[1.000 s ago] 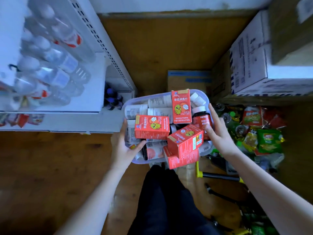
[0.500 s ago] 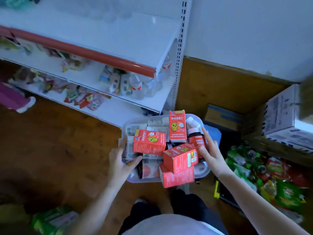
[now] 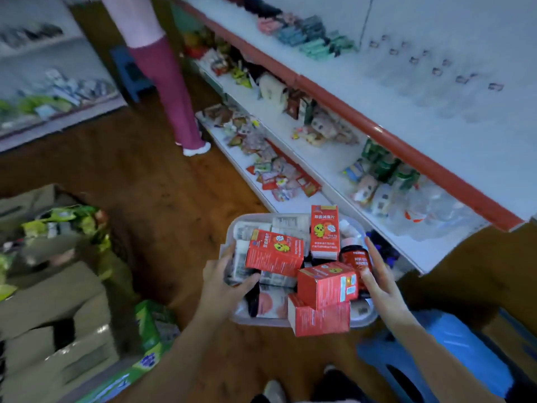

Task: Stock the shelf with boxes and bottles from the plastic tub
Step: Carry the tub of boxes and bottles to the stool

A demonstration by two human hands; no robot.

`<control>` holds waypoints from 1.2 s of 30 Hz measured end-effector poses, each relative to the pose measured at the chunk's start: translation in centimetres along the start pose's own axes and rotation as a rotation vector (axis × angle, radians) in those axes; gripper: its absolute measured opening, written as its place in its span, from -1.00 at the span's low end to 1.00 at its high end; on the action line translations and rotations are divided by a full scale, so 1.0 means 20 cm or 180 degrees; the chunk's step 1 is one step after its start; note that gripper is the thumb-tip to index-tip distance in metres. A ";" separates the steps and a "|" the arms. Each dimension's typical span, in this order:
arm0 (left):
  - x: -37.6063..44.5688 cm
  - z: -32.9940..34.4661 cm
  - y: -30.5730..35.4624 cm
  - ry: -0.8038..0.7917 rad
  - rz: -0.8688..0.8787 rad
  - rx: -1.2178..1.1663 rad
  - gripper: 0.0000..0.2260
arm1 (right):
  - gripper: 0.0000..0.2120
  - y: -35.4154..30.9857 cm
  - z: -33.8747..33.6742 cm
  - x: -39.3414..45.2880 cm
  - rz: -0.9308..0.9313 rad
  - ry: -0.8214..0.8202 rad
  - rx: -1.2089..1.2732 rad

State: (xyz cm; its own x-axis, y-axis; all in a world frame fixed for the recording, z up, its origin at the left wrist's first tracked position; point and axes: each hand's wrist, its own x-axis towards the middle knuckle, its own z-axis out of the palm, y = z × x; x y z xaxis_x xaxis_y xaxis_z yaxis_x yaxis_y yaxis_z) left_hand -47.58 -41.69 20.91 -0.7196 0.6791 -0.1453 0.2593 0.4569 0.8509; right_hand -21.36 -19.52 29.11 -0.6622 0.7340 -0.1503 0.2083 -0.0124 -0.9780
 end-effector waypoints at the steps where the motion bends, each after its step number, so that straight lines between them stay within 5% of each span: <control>1: -0.01 -0.09 0.03 0.0146 -0.0040 0.0033 -0.28 | -0.30 -0.03 0.05 0.06 0.0059 -0.0069 -0.0112; 8: 0.13 -0.51 -0.04 0.1109 -0.0141 -0.0013 -0.22 | -0.28 -0.08 0.51 0.70 -0.0171 -0.0871 -0.0621; 15: 0.44 -0.87 -0.08 0.1359 -0.0433 -0.0314 -0.19 | -0.15 -0.37 1.04 1.30 -0.0303 -0.1577 -0.0307; 19: 0.62 -1.04 -0.10 0.1549 -0.0545 -0.0796 -0.19 | -0.34 -0.43 1.30 1.62 -0.0433 -0.1859 -0.0384; 36: 1.61 -2.18 -0.56 0.0932 -0.0764 -0.1418 -0.19 | -0.19 -0.85 2.56 2.61 -0.0483 -0.1912 -0.0268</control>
State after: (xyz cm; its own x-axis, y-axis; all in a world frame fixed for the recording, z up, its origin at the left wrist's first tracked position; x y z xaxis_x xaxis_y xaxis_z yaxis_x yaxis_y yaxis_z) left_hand -101.72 -49.97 28.77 -0.8892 0.3703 -0.2686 -0.1834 0.2495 0.9509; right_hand -96.26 -15.79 30.46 -0.9729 0.2133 -0.0897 0.1200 0.1337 -0.9837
